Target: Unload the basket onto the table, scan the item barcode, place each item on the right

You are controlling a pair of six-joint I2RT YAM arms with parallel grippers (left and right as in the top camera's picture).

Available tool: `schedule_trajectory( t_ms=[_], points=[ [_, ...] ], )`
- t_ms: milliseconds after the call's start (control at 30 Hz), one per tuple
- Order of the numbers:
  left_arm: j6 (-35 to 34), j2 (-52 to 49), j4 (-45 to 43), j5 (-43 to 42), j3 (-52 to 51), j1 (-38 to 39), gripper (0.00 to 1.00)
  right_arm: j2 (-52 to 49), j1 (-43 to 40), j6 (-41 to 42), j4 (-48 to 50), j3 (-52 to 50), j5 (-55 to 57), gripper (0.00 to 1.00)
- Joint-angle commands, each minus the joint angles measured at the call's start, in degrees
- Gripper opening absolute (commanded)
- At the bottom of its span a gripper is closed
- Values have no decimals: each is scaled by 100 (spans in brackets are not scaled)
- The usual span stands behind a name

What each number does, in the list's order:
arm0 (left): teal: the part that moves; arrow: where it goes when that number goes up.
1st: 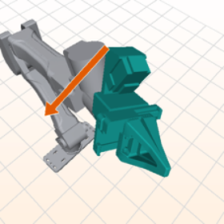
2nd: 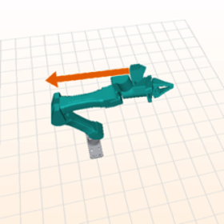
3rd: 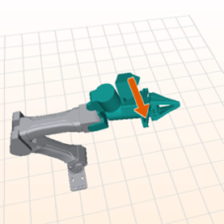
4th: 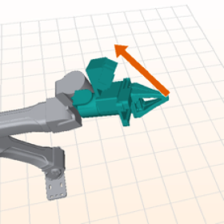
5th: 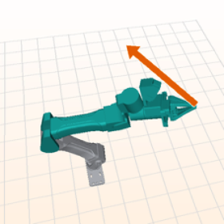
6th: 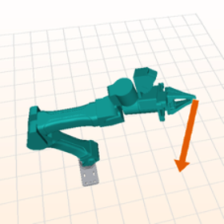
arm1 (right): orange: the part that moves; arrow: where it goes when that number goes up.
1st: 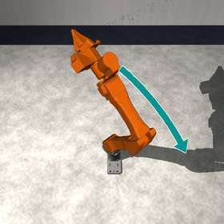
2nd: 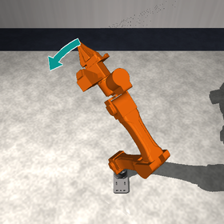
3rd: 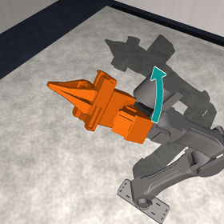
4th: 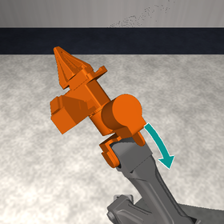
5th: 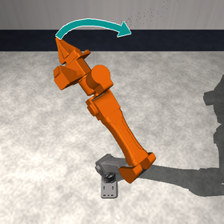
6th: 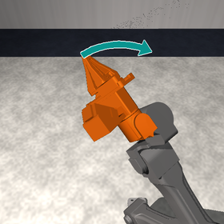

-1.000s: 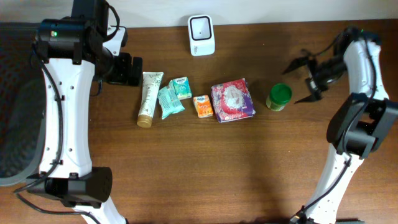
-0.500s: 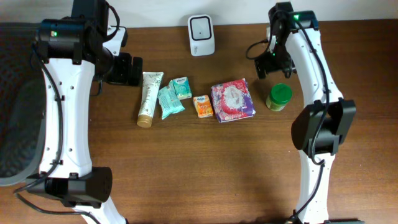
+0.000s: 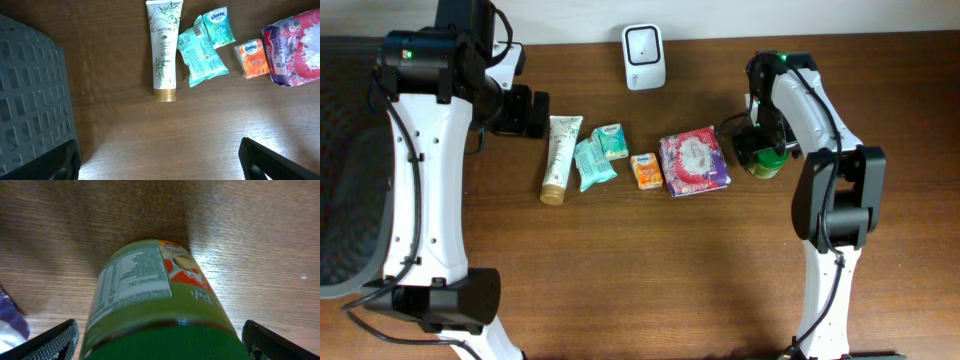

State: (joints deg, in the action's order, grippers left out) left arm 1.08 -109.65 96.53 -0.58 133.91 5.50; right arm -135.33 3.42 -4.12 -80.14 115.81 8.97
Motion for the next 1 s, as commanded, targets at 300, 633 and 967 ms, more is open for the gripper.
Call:
schedule_trajectory(
  t_ms=[300,633,967],
  points=[
    [68,50,0,39,-7,7,99,-24,-273,11,50,37,-907,58],
    [68,50,0,39,-4,7,99,-24,-260,463,-129,2247,-2658,48],
    [68,50,0,39,-4,7,99,-109,909,1700,3858,2391,-2774,45]
  ],
)
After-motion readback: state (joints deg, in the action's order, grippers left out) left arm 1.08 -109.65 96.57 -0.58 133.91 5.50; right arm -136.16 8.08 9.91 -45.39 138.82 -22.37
